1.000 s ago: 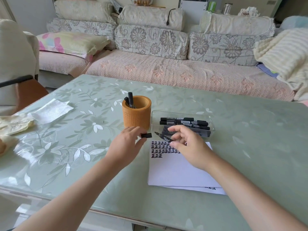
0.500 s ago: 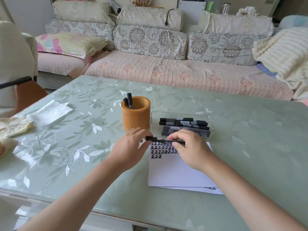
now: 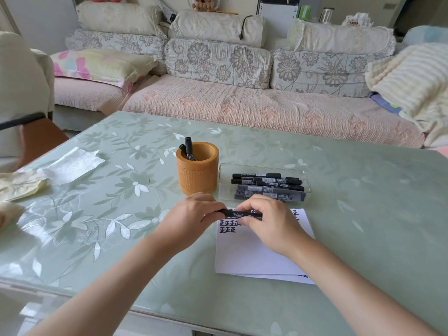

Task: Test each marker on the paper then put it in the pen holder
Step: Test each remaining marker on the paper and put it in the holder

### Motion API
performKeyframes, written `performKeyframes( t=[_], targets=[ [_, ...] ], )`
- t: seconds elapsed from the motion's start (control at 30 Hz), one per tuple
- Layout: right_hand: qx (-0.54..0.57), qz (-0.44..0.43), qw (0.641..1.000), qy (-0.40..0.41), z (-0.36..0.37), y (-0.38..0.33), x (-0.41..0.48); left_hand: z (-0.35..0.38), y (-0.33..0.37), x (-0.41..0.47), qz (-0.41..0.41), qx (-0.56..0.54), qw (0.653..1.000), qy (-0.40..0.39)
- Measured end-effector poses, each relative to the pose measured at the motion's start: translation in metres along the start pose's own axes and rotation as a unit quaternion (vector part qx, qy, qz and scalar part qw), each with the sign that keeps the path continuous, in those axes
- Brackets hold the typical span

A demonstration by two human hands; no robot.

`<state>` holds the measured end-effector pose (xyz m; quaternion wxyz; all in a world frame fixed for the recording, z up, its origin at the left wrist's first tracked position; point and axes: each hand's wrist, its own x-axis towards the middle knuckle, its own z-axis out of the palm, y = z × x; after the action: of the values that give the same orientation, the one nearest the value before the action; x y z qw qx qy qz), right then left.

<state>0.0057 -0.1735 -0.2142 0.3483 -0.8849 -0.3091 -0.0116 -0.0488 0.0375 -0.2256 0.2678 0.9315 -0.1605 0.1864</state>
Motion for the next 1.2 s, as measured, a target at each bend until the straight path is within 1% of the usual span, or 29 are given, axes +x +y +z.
performKeyframes(
  t=[0.17,0.33,0.43,0.53,0.63,0.77,0.97,1.03,1.1,1.13,1.2],
  targets=[
    [0.001,0.010,0.999,-0.039,-0.002,-0.004,0.002,-0.003,0.001,0.000,0.005,-0.004,1.000,0.000],
    [-0.065,-0.005,0.993,-0.099,-0.003,-0.012,-0.001,-0.009,-0.003,0.003,-0.005,-0.008,1.000,-0.023],
    [-0.048,0.004,0.994,-0.100,-0.001,-0.012,0.000,-0.008,-0.006,0.005,-0.013,-0.009,1.000,-0.025],
    [-0.053,0.010,0.994,-0.099,0.001,-0.008,0.002,-0.002,-0.010,0.005,-0.047,0.004,0.999,-0.022],
    [-0.045,0.024,0.997,-0.058,-0.002,-0.009,0.012,0.002,-0.017,0.003,-0.069,0.034,0.996,-0.049],
    [0.022,0.048,0.997,0.053,-0.018,-0.030,0.043,0.007,-0.023,0.000,-0.092,0.056,0.989,-0.104],
    [0.121,0.016,0.977,0.175,-0.029,-0.071,0.113,0.011,-0.018,0.002,-0.078,0.079,0.986,-0.124],
    [0.123,0.009,0.975,0.187,-0.023,-0.081,0.133,0.012,-0.017,0.002,-0.068,0.084,0.986,-0.127],
    [0.100,0.007,0.979,0.176,-0.014,-0.087,0.146,0.012,-0.017,0.002,-0.065,0.088,0.985,-0.134],
    [0.076,0.010,0.984,0.160,-0.009,-0.088,0.149,0.012,-0.017,0.002,-0.064,0.090,0.984,-0.138],
    [-0.008,0.020,0.994,0.109,0.001,-0.087,0.152,0.011,-0.017,0.002,-0.059,0.094,0.984,-0.140]
  ],
)
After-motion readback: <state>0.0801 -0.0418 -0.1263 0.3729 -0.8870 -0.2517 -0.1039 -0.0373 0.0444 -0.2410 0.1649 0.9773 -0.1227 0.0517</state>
